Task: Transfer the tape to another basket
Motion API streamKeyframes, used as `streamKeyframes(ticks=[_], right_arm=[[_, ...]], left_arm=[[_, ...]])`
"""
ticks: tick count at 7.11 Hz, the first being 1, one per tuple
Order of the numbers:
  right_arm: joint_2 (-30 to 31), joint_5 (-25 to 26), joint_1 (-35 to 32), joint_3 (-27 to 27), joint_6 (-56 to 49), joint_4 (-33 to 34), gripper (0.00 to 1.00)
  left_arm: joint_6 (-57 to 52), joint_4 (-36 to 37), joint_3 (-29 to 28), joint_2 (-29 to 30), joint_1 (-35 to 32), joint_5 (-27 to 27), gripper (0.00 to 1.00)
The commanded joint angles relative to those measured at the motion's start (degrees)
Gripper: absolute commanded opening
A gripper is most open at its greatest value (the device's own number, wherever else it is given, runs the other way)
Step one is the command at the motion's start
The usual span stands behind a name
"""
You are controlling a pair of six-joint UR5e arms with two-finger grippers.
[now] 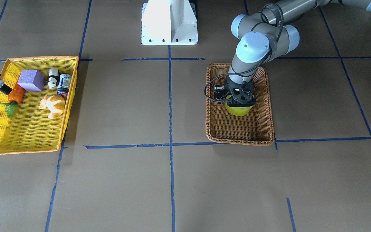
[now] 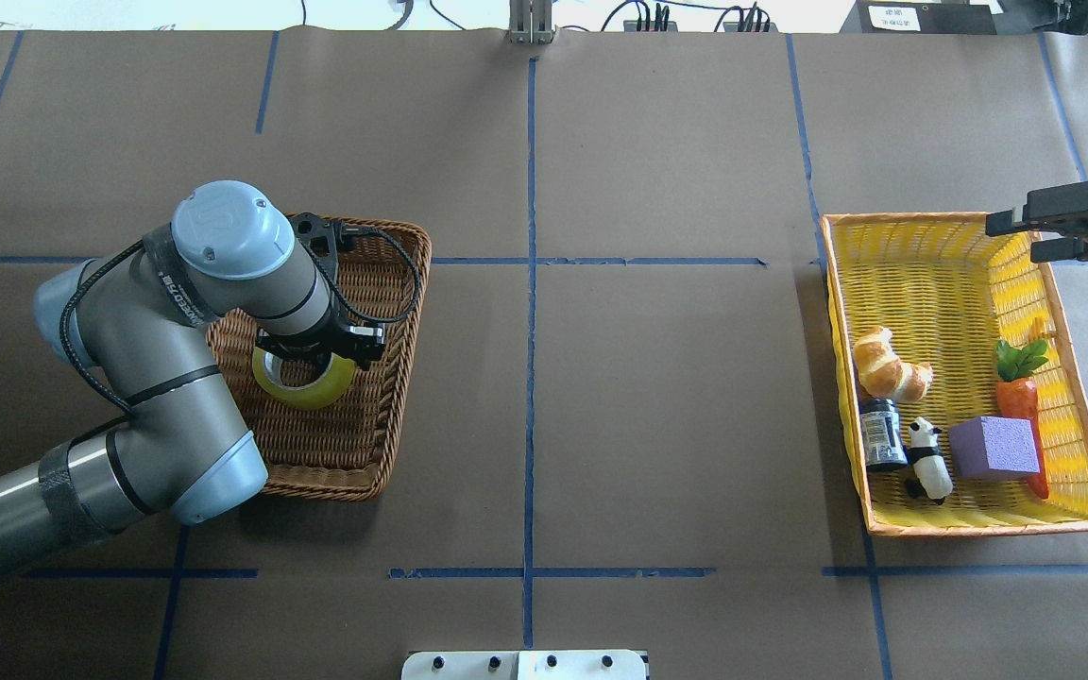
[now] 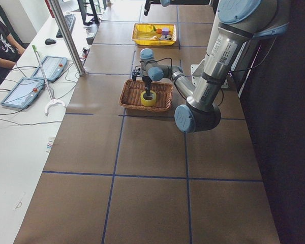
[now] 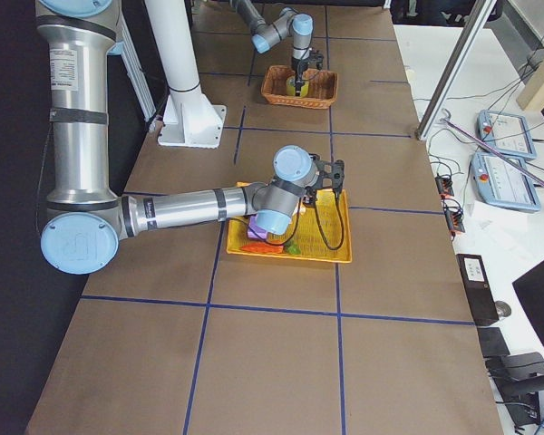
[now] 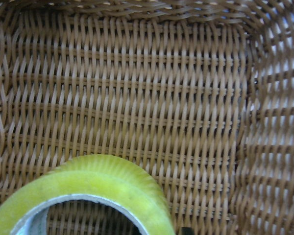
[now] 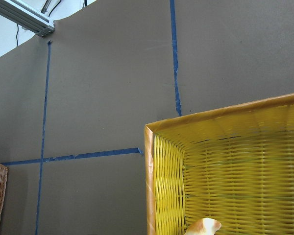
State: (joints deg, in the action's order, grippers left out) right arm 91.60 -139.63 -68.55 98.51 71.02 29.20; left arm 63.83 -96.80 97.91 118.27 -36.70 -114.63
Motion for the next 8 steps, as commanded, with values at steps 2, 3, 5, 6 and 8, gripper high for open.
streamKeyframes(ticks=[2,3,5,6,8], right_arm=[[0.1,0.1,-1.7,-0.1,-2.8,4.3,1.0],[0.2,0.1,-3.6,-0.1,-11.8,10.0,1.0],[1.7,0.2,-9.7,-0.1,-35.5,22.9,1.0],[2.6,0.1,-14.5,0.0,-48.6,29.6,1.0],[2.9,0.0,-19.1,0.1,-65.2,42.6,1.0]], left_arm=[[-10.0,4.6,12.2,-2.9,-7.5,-0.9,1.0],[-19.9,10.6,14.9,-3.8,-11.4,-1.1,1.0],[-34.1,13.1,15.8,-11.2,-23.2,-8.2,1.0],[-45.3,13.9,15.1,-13.2,-29.3,-11.8,1.0],[-63.6,13.7,8.8,-16.6,-40.8,-18.9,1.0]])
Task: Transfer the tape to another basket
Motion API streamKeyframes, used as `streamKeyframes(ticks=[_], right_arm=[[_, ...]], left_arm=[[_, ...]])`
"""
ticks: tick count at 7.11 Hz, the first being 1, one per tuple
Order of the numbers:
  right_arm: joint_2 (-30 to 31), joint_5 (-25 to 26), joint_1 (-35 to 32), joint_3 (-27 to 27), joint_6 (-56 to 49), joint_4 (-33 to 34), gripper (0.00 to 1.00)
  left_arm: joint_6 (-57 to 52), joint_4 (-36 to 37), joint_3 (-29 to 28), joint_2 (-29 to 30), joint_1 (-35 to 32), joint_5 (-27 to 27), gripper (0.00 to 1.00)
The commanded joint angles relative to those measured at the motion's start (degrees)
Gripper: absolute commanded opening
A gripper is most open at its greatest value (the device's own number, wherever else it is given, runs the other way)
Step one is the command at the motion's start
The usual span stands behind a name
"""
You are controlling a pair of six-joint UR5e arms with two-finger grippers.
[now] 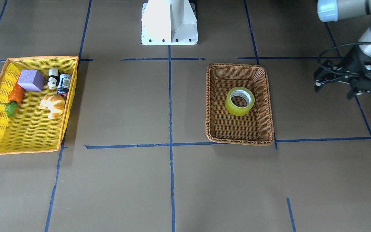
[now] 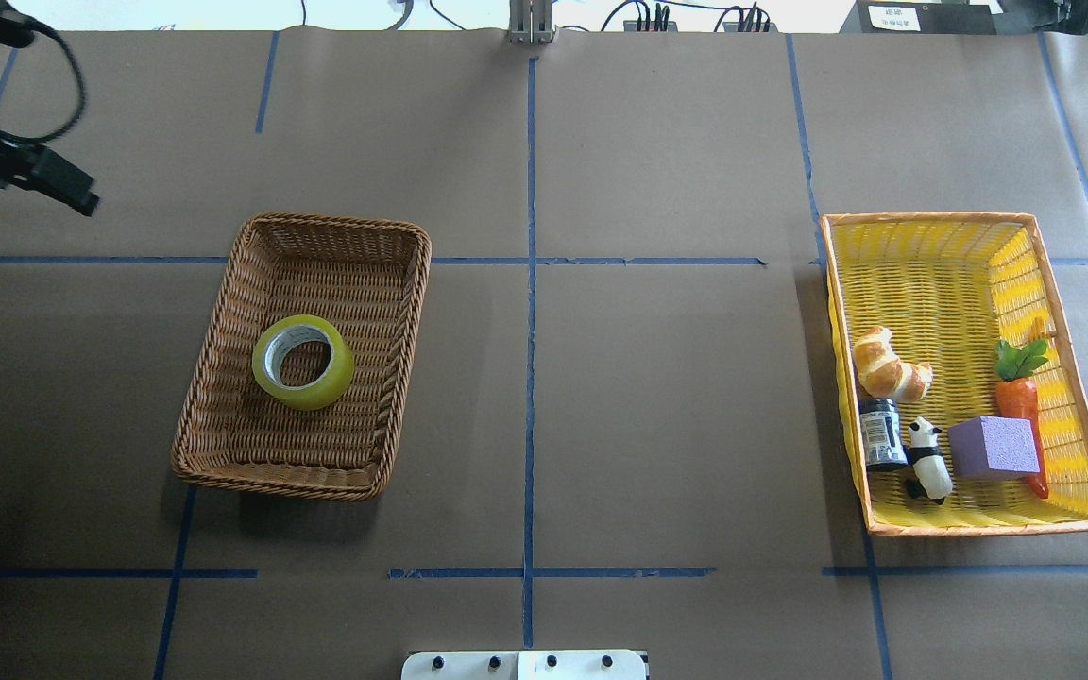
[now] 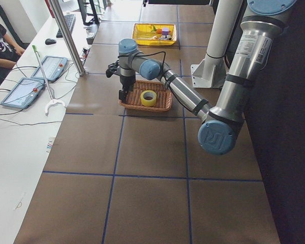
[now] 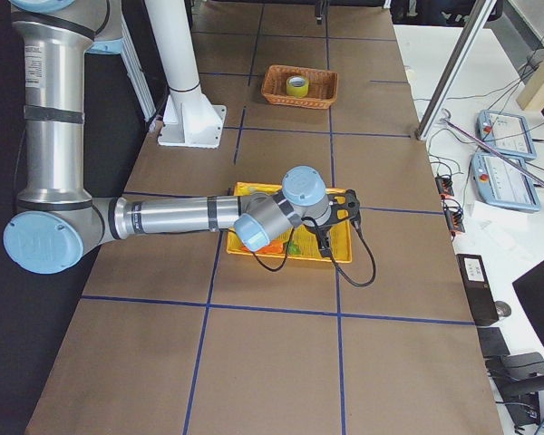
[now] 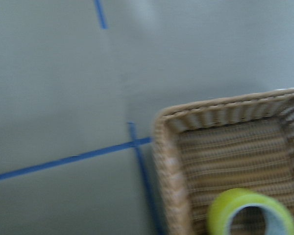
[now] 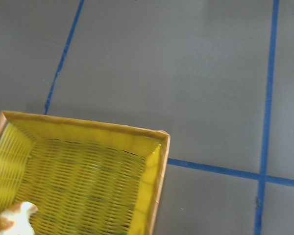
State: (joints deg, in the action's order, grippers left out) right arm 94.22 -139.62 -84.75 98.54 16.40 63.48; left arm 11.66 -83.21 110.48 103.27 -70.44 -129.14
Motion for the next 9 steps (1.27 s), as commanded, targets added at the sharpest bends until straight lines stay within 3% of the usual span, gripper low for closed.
streamKeyframes(ticks=[1,3,5,7,8,9], right_arm=[[1.7,-0.1,-5.1,0.2,-15.9,13.2,1.0],[3.9,0.0,-6.1,-0.1,-19.4,17.3,1.0],[5.4,3.8,-6.4,0.1,-20.1,20.4,1.0],[7.4,2.9,-8.3,5.5,-20.8,24.3,1.0],[7.8,3.6,-7.7,8.9,-22.3,29.3,1.0],[7.8,5.0,-6.9,8.7,-24.1,30.5,1.0]], left_arm=[[-20.9,0.2,-7.9,-2.8,-11.4,-4.7,1.0],[-33.2,0.3,-16.1,-3.2,-17.6,-4.6,1.0],[-32.8,2.4,-20.1,-2.7,-17.4,-4.9,1.0],[-31.5,2.1,-24.8,-1.8,-17.2,-4.8,1.0],[-32.0,2.3,-24.6,-2.7,-17.4,-4.6,1.0],[-31.3,3.8,-21.4,-3.5,-17.7,-4.6,1.0]])
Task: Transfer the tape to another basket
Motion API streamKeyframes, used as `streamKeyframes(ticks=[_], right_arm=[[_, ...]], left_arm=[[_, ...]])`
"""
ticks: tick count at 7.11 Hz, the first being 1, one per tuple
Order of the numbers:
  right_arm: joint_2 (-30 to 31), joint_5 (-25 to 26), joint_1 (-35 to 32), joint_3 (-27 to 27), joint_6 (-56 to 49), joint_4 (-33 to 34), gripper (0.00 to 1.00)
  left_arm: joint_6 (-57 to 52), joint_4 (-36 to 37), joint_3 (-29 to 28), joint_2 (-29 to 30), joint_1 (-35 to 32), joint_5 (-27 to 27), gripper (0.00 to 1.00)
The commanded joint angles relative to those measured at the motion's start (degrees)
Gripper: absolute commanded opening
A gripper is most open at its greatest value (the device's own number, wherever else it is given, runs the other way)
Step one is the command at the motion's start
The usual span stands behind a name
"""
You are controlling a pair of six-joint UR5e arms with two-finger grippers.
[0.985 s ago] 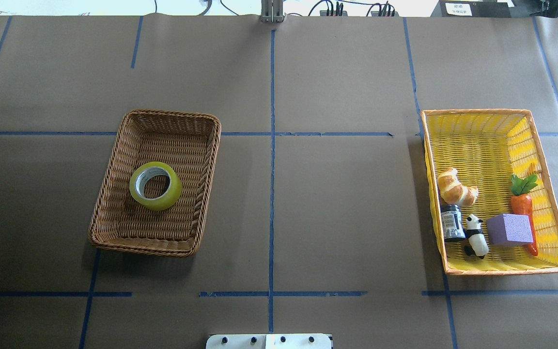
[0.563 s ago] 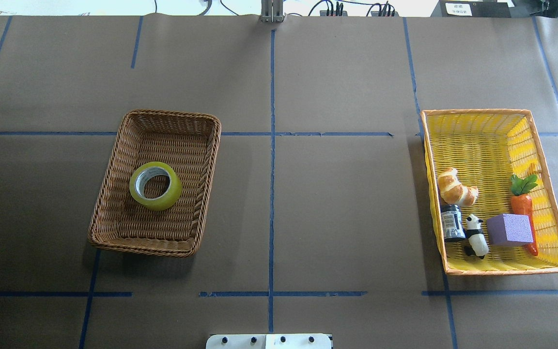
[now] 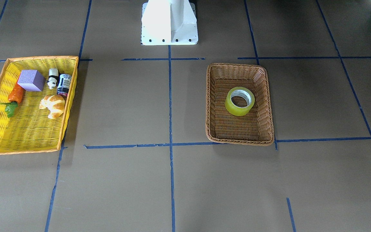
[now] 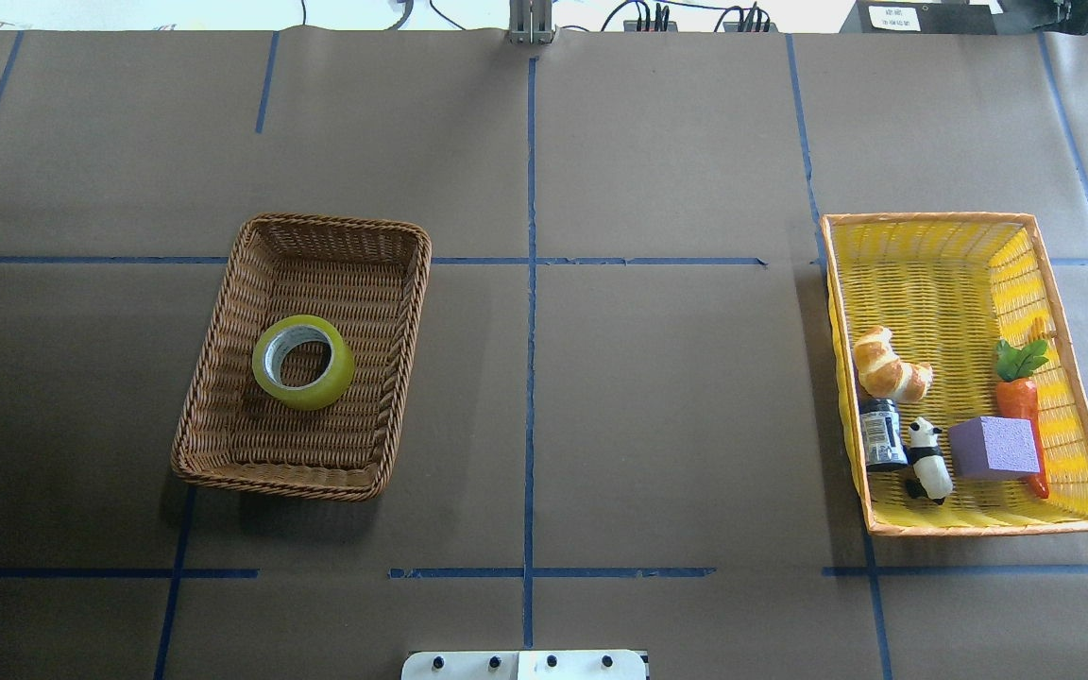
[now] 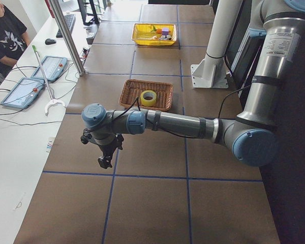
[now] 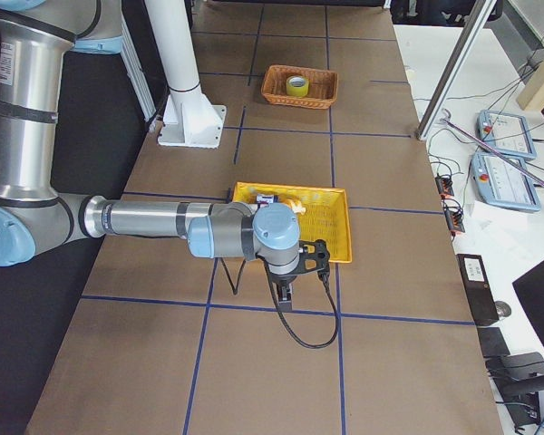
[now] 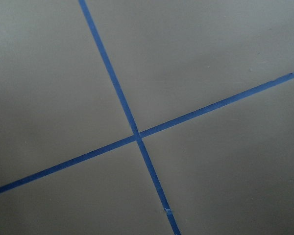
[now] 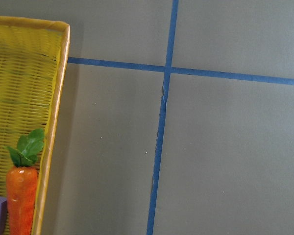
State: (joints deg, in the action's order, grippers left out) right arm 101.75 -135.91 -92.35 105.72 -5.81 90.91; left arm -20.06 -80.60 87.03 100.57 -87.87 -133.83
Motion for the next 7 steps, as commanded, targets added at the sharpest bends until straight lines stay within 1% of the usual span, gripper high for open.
streamKeyframes(ticks=[1,2,3,4,5,6,7], right_arm=[[-0.2,3.9,1.3,1.5,-1.9,3.2,1.0],[-0.2,5.2,1.4,1.4,-1.9,3.3,1.0],[0.4,4.9,1.4,1.5,-1.9,3.3,1.0],[1.2,4.8,1.4,1.6,-1.9,3.3,1.0],[2.3,4.8,1.3,1.9,-1.9,3.3,1.0],[2.7,4.8,1.3,1.9,-1.9,4.1,1.0],[2.7,4.9,1.4,2.2,-1.9,5.0,1.0]], left_arm=[[-0.2,3.4,6.0,-3.9,-1.8,-0.2,1.0],[1.2,3.9,10.9,-7.9,-3.8,0.1,1.0],[3.0,5.7,12.4,-9.0,-4.0,0.1,1.0],[3.2,5.9,11.7,-9.5,-4.1,0.0,1.0],[6.0,6.0,9.9,-10.1,-4.1,-0.3,1.0],[13.9,5.2,10.1,-10.5,-4.1,-0.2,1.0],[13.8,3.3,10.6,-12.3,-4.1,-0.1,1.0]])
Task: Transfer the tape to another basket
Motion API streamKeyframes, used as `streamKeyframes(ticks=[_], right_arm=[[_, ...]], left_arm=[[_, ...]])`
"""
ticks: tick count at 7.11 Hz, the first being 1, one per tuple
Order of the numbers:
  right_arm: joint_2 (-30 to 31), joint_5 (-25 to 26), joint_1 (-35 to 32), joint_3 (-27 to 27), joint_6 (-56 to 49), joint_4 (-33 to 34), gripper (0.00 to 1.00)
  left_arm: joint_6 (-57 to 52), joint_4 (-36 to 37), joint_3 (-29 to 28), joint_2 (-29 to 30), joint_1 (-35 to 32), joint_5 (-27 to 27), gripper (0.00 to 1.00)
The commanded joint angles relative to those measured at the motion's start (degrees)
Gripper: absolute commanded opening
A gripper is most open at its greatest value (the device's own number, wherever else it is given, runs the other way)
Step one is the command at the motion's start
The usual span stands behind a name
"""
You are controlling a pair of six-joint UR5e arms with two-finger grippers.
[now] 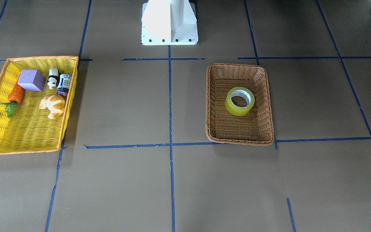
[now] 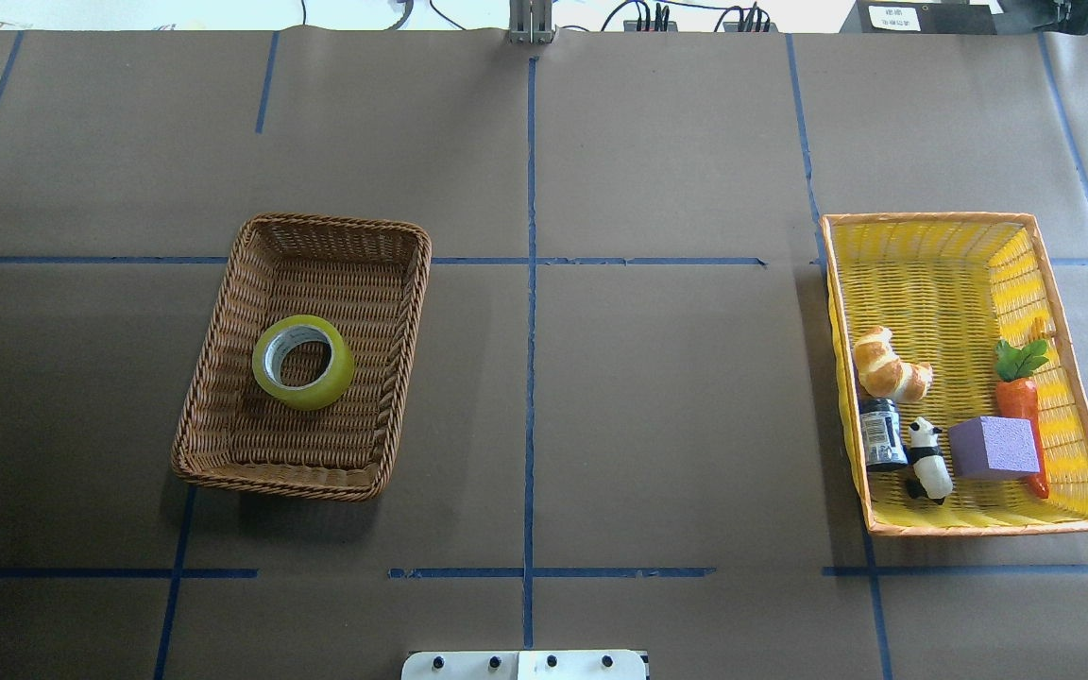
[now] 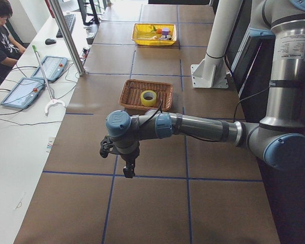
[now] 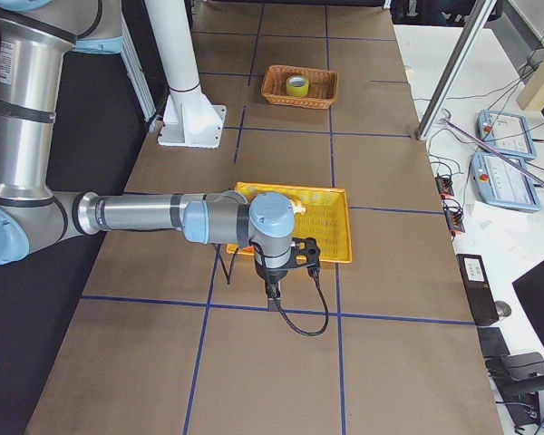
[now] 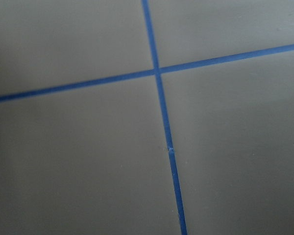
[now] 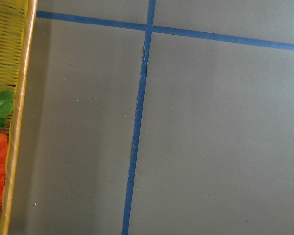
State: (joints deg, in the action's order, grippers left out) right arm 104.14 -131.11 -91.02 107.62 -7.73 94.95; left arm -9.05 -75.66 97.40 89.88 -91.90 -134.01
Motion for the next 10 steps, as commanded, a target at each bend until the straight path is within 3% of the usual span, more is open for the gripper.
streamKeyframes(ticks=[1,4,10], right_arm=[[0.3,0.5,0.1,0.2,0.0,0.9,1.0],[-0.2,0.2,0.8,0.1,0.2,0.8,1.0],[-0.2,-1.6,1.5,-0.2,0.2,0.5,1.0]], left_arm=[[2.8,-3.5,0.3,-2.1,-0.1,-0.2,1.0],[3.0,-6.5,4.5,-6.5,0.0,0.1,1.0],[3.4,-4.0,7.7,-7.9,0.1,-0.5,1.0]])
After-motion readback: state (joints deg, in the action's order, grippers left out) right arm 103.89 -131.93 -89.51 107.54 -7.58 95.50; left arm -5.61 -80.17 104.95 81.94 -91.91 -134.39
